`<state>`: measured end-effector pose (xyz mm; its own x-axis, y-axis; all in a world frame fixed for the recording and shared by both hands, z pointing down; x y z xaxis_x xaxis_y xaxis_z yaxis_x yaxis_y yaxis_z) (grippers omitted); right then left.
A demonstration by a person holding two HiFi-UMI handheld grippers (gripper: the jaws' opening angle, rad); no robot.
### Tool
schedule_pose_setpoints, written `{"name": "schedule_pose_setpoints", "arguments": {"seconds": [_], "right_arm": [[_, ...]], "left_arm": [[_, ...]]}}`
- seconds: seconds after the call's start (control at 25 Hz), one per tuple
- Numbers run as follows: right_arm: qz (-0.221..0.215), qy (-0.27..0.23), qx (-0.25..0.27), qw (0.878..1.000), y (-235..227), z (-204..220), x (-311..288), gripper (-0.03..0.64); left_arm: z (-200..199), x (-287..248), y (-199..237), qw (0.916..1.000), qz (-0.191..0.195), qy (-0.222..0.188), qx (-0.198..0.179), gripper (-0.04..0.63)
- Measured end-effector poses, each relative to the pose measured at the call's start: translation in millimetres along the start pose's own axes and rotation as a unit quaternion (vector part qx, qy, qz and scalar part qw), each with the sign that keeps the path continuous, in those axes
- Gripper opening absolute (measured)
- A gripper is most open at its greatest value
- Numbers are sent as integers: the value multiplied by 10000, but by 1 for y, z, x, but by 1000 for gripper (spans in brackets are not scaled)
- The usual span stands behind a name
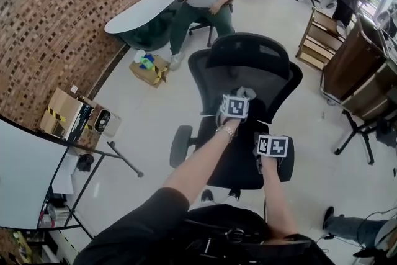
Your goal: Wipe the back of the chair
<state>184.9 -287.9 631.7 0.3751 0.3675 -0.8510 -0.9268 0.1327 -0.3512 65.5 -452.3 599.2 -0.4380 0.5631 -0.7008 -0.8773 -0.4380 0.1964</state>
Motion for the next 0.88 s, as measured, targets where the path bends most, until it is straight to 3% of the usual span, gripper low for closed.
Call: {"name": "schedule_pose_setpoints", "arguments": {"seconds": [0.16,0.36,0.52,0.72,0.88], "right_arm": [[252,133,62,9996,-7,-10,-1,6],[230,22,58,9997,-13,-15,7,6],[194,-14,154,9997,-9,-17,4,5],[116,58,280,9995,1,-16,-3,6],[29,151,363,9992,9,-10,-16,5]], "left_arm": [[-25,-7,-44,9987,50,-16,-510,29],[-37,-7,-20,9979,-352,39,-534,29],[-22,2,51,9958,-900,84,-161,29],[26,34,146,9849,-1619,198,586,30],[53,38,158,9814,-1700,289,839,29]]}}
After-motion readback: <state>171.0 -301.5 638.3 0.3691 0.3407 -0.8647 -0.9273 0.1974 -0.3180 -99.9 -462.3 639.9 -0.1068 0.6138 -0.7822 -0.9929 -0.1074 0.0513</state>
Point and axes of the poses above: the fingertips, and each gripper's own axes: x backward along the fingers, y to its left, z out of its underside, the point moved 8 cm from there along x, backward along the fingers, and after that the axes turned 11 degrees about y, right-handed, at the moved point
